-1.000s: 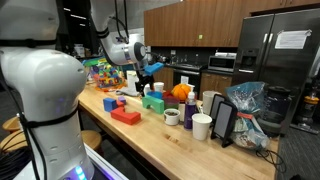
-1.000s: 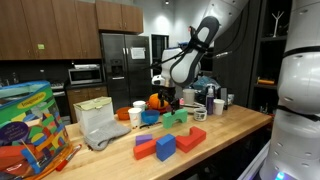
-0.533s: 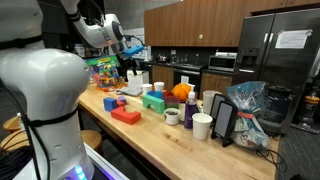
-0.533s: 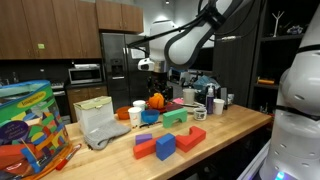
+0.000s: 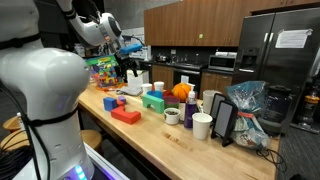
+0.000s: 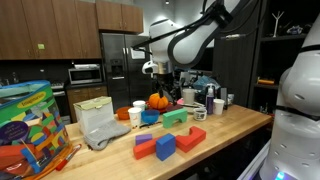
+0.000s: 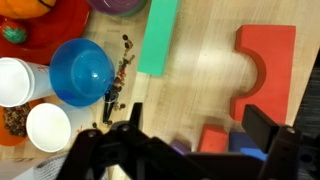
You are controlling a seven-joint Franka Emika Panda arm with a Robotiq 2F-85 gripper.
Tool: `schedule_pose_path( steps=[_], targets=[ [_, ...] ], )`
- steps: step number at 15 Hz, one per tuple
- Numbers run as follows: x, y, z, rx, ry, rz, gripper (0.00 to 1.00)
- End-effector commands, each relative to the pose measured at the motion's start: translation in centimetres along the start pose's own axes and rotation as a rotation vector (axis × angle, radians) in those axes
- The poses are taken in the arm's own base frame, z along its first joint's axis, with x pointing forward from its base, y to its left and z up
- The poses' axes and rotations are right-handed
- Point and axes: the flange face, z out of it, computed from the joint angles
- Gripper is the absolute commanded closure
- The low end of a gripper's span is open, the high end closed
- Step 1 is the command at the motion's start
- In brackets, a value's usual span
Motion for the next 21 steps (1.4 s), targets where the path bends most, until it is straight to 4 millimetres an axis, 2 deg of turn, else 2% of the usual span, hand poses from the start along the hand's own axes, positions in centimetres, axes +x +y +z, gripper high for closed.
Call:
schedule_pose_path(
  steps=[1,3,7,13,17,21],
  targets=[
    [0.0,0.0,0.0,0.002,-0.001,0.001,0.00],
    [0.0,0.0,0.0,0.002,-0.001,0.003,0.00],
    [0.5,-0.8,1.0,0.090,-0.029,-0.138,0.00],
    [0.3,-1.6,2.7,0.133,0.054,-0.324,0.00],
    [0.4,-2.9,3.8,0.159,0.072,-0.359,0.00],
    [1.5,-4.0,4.5,0.157,0.048,-0.347,0.00]
  ],
)
